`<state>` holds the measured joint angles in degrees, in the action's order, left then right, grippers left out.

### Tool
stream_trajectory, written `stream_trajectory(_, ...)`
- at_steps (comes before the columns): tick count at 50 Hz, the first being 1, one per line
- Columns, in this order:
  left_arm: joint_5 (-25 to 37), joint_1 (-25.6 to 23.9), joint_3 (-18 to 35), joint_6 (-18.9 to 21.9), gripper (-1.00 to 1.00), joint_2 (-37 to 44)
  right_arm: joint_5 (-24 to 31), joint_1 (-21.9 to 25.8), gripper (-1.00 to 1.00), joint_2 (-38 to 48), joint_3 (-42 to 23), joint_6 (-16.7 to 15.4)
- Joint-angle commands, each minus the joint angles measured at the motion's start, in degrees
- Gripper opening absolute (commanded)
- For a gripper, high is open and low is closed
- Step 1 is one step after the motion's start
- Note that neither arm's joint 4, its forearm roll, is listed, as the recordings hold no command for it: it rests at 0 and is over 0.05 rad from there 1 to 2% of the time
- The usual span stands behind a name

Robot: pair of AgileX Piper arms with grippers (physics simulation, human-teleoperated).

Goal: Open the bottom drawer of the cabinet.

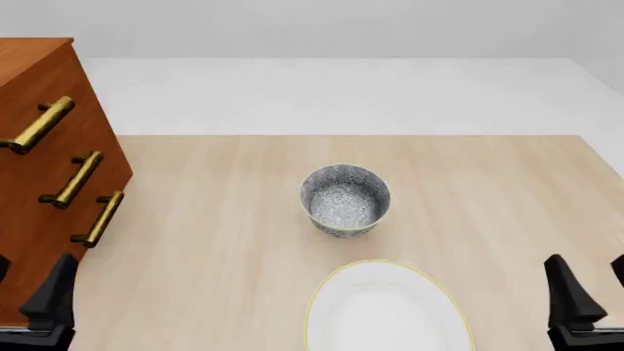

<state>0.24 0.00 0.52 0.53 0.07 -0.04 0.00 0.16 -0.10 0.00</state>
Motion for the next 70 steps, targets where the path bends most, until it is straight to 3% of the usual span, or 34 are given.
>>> stream_trajectory(1,0.7,-0.5,2.4,2.6,1.0,1.0,-0.1,0.0,1.0,0.2,-0.2,0.0)
stream_trajectory(3,-1.0,-2.1,3.3,4.5,1.0,4.0,-0.1,0.0,1.0,0.3,-0.2,0.0)
stream_trajectory(6,-4.2,-2.5,3.9,3.7,1.0,8.7,-0.1,0.0,1.0,0.3,-0.2,0.0)
stream_trajectory(11,-5.1,-5.2,7.0,9.5,1.0,14.3,-0.1,0.0,1.0,0.3,-0.1,0.0)
stream_trajectory(19,4.6,-7.5,11.0,15.6,1.0,12.0,-0.1,0.0,1.0,0.2,-0.2,0.0)
stream_trajectory(23,8.0,-7.1,12.0,21.9,1.0,10.7,-0.1,0.0,1.0,0.3,-0.1,0.0)
stream_trajectory(27,11.2,-6.5,13.0,25.5,1.0,9.4,-0.1,0.0,1.0,0.3,-0.2,0.0)
stream_trajectory(30,15.2,-6.7,15.2,24.7,1.0,7.7,-0.1,0.0,1.0,0.3,-0.2,0.0)
stream_trajectory(32,17.2,-6.7,14.3,28.7,1.0,6.1,-0.1,0.0,1.0,0.2,-0.2,0.0)
stream_trajectory(43,20.2,-4.6,11.8,34.0,1.0,3.6,-0.1,0.0,1.0,0.3,-0.1,0.0)
stream_trajectory(52,17.1,-5.9,7.2,41.2,1.0,6.0,-0.1,0.0,1.0,0.3,-0.2,0.0)
stream_trajectory(70,10.3,-5.6,3.2,47.3,1.0,10.1,-0.1,0.0,1.0,0.3,-0.1,0.0)
